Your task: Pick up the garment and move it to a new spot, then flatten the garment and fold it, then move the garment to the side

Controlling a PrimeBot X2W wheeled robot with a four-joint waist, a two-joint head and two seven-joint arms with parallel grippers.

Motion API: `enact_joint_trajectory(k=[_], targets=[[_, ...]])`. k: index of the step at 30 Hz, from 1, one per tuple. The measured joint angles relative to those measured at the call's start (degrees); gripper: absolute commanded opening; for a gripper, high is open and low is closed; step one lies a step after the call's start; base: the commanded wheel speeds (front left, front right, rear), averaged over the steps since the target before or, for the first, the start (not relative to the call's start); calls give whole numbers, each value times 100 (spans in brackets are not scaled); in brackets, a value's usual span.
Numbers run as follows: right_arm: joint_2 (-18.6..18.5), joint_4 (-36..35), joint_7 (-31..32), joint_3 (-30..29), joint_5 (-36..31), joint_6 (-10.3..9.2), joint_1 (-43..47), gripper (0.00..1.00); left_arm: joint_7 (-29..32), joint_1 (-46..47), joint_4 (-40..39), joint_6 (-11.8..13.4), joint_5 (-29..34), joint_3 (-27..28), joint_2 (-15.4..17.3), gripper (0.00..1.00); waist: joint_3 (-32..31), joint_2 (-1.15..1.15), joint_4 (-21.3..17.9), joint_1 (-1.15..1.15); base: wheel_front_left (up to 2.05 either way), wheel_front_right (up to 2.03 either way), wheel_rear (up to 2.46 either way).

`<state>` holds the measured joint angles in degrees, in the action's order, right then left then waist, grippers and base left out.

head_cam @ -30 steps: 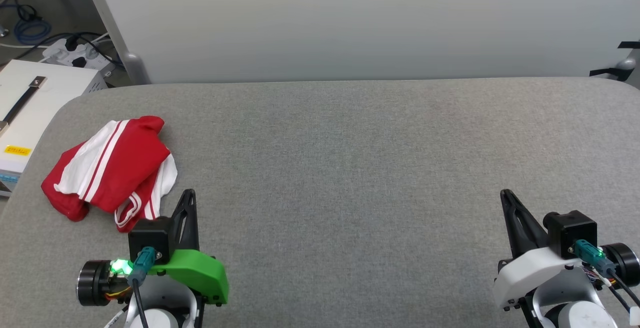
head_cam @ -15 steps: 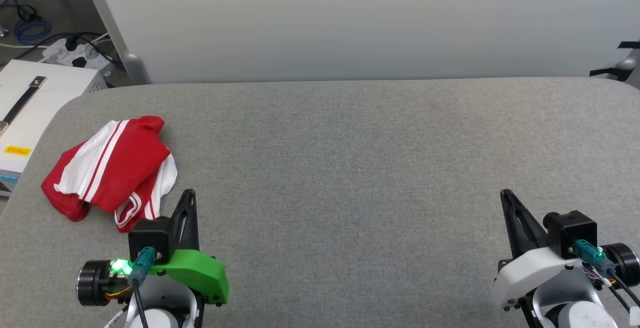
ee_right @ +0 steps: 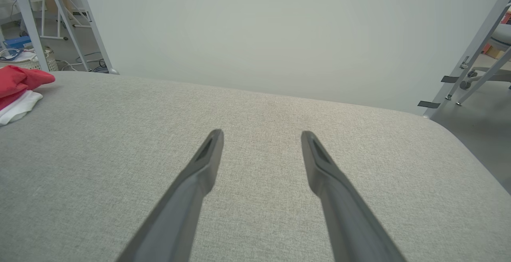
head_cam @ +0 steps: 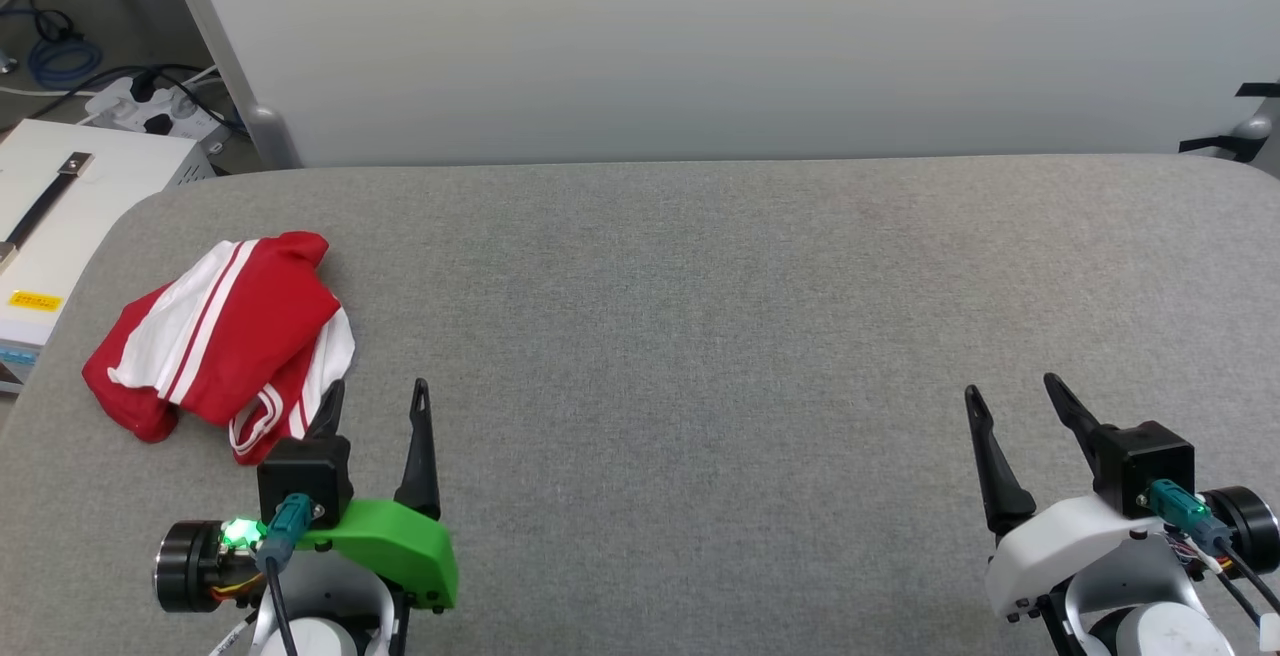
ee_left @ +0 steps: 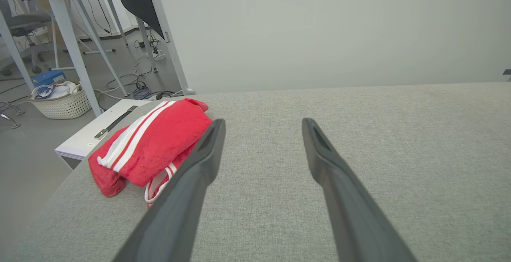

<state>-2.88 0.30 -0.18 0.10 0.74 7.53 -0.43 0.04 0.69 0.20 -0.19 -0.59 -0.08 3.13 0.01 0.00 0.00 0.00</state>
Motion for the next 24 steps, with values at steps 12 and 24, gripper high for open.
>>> enact_joint_trajectory(k=[12, 24], targets=[[1, 41, -116, -29, 100, 0, 0, 100, -115, 1, 99, 1, -76, -20, 0, 100, 5, 0, 11, 0, 0, 0, 0], [1, 21, -276, -24, 208, 0, 0, 100, -302, 1, 176, 1, -194, -46, 0, 100, 20, 0, 32, 0, 0, 0, 0]])
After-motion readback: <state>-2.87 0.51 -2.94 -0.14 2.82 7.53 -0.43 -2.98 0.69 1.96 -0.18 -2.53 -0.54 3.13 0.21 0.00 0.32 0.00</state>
